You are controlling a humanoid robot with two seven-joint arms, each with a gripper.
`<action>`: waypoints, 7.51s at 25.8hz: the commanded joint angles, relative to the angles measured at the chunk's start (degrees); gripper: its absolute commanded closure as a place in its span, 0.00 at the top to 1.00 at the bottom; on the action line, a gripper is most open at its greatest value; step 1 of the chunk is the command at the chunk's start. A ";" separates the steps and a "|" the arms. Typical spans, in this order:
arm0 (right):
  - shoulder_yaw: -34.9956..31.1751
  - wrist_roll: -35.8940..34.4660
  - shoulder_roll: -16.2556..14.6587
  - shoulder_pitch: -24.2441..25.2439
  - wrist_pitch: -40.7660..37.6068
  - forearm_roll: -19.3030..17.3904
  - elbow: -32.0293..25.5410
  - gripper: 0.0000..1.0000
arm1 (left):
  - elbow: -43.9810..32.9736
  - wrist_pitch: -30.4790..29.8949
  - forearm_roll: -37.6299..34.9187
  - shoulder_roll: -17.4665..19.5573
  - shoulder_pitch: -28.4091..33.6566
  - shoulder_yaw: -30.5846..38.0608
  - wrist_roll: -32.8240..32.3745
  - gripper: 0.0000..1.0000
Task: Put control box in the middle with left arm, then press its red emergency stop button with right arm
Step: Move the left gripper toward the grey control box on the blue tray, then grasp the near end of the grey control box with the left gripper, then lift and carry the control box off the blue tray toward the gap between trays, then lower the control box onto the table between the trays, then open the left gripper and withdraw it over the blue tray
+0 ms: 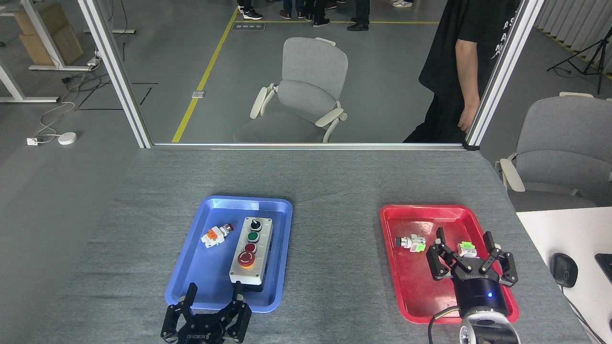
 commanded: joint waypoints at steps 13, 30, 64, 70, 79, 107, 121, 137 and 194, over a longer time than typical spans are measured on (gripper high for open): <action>0.65 1.31 -1.22 0.74 -0.76 -0.20 1.52 0.98 | 23.41 9.29 -19.89 -9.23 -10.40 -3.96 -6.50 0.98; 0.03 1.31 -0.69 1.26 -1.64 0.15 1.34 0.98 | 27.10 9.11 -19.45 -9.41 -15.06 1.23 -9.31 0.98; -1.72 2.63 -3.24 3.64 -0.06 -2.22 -3.32 0.98 | 41.60 8.58 -8.46 -9.93 -28.50 1.23 -9.14 0.98; -1.64 2.37 -8.51 5.48 0.02 -9.87 -3.32 0.98 | 43.27 7.35 -6.26 -9.58 -30.44 1.23 -8.87 0.98; -1.29 -0.45 -9.31 6.36 -0.33 -9.96 -0.24 0.98 | 44.06 5.33 -0.90 -9.23 -31.23 1.14 -9.05 0.90; -1.46 -1.06 -8.16 4.52 -1.29 -9.43 3.80 0.98 | 26.75 4.27 0.77 -11.34 -29.29 -8.79 -8.08 0.00; -1.11 -1.77 -8.87 5.22 -2.61 -9.43 4.51 0.98 | 32.64 8.41 2.09 -11.43 -31.05 -26.19 -8.34 0.00; -1.20 -1.77 -8.34 4.69 -3.84 -9.34 5.03 0.98 | 42.22 8.14 0.59 -11.51 -35.89 -35.95 -8.43 0.00; 11.90 -1.15 -0.96 -0.40 -10.87 -2.93 4.77 0.00 | 16.29 -6.01 10.17 6.50 -23.85 3.60 -8.26 0.98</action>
